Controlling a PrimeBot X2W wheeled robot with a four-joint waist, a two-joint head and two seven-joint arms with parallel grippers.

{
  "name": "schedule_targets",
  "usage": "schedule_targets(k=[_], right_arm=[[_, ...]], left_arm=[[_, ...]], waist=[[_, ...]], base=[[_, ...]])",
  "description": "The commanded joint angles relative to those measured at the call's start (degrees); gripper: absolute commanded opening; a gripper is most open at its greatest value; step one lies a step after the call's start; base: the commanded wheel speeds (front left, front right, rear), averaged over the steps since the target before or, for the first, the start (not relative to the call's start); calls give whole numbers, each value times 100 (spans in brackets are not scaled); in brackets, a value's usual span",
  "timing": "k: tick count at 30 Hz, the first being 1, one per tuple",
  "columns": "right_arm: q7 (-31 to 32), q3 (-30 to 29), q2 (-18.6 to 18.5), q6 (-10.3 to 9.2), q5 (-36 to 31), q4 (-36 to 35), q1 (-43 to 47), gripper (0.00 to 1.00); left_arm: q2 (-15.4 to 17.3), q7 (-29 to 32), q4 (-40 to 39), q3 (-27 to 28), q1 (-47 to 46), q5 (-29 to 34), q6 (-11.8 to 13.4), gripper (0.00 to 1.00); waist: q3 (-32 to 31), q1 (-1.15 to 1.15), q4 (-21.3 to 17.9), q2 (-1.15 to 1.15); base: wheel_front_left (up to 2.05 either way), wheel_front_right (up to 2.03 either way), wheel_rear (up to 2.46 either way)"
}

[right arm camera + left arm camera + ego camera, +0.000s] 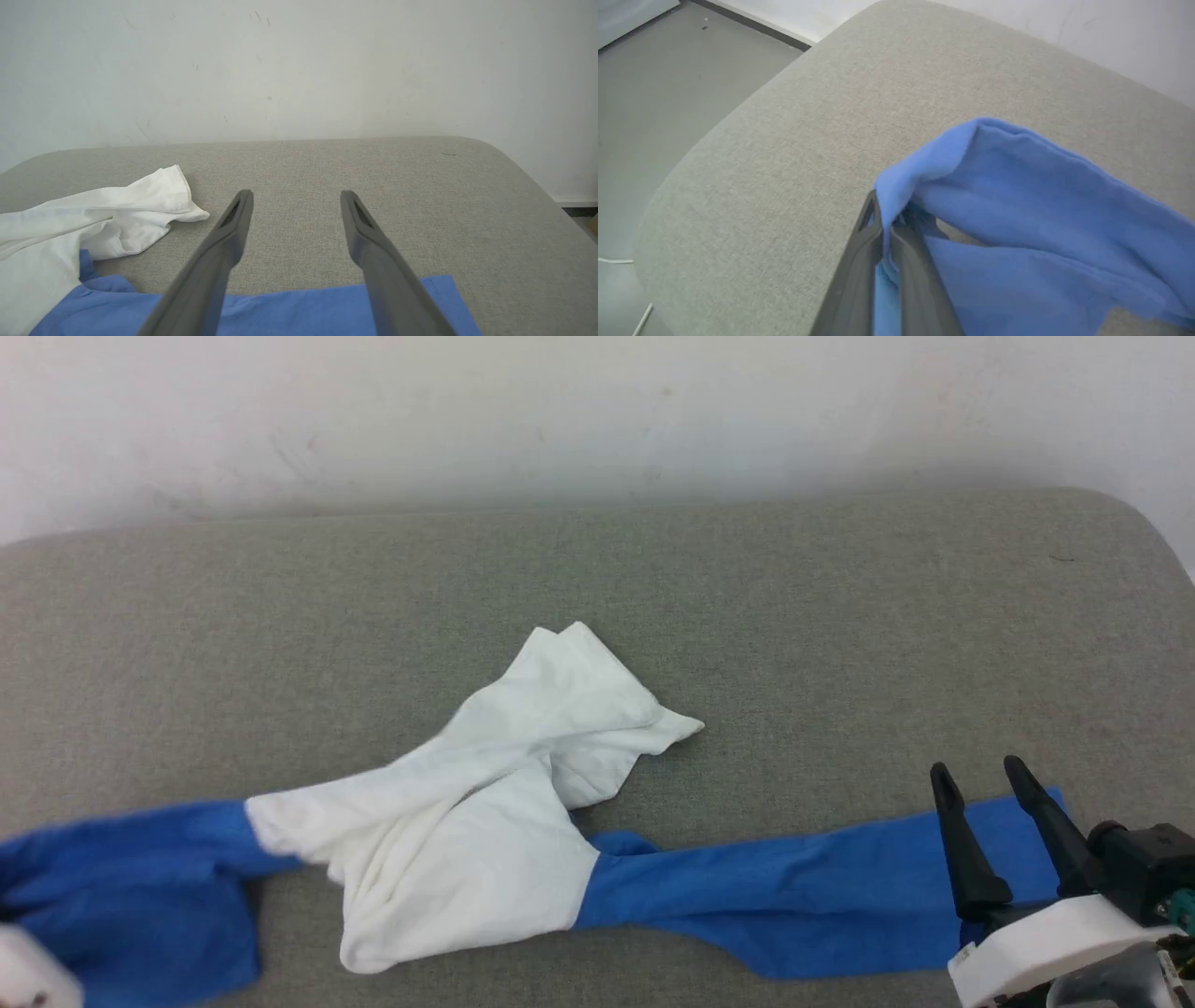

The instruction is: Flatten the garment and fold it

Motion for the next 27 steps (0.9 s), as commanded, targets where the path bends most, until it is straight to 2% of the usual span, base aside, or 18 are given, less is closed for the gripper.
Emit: schedule_targets(k=[1, 5, 8, 9, 10, 15, 19, 23, 27], right_arm=[[18, -14, 11, -5, 24, -7, 46, 100], [59, -13, 11, -5, 12, -2, 61, 100], [87, -4, 11, -5, 0, -13, 69, 100], [95, 4, 11, -5, -5, -17, 72, 100], [101, 10, 11, -5, -13, -19, 76, 100], [112, 9, 11, -5, -26, -47, 139, 100], [135, 36, 11, -5, -40, -107, 203, 100], [170, 67, 11, -5, -60, -191, 214, 100], [201, 89, 11, -5, -85, -269, 160, 100]], left_arm=[[-8, -94, -116, 215, 379, -18, 235, 0], [-95, -217, -196, 587, 996, -2, 674, 0], [-186, -134, -188, 631, 1207, -116, 673, 0], [-219, -127, -198, 612, 1221, -150, 631, 42], [-256, -160, -221, 597, 1212, -174, 586, 100], [-407, -816, -484, 547, 1070, 3, 442, 100], [-550, -1355, -986, 339, 874, 245, 326, 100], [-540, -1468, -1553, -113, 509, 519, 167, 100], [-470, -1281, -1761, -829, -165, 870, -65, 100]], waist=[[-13, 0, 18, 0], [-46, 0, 35, 0], [-69, 0, 43, 0], [-78, 0, 42, 0], [-95, 0, 42, 0], [-226, 0, 49, 0], [-318, 0, 52, 0], [-339, 0, 40, 0], [-240, 0, -4, 0]], base=[[0, 0, 0], [0, 0, 0], [0, 0, 0], [0, 0, 0], [0, 0, 0], [0, 0, 0], [0, 0, 0], [0, 0, 0], [0, 0, 0]])
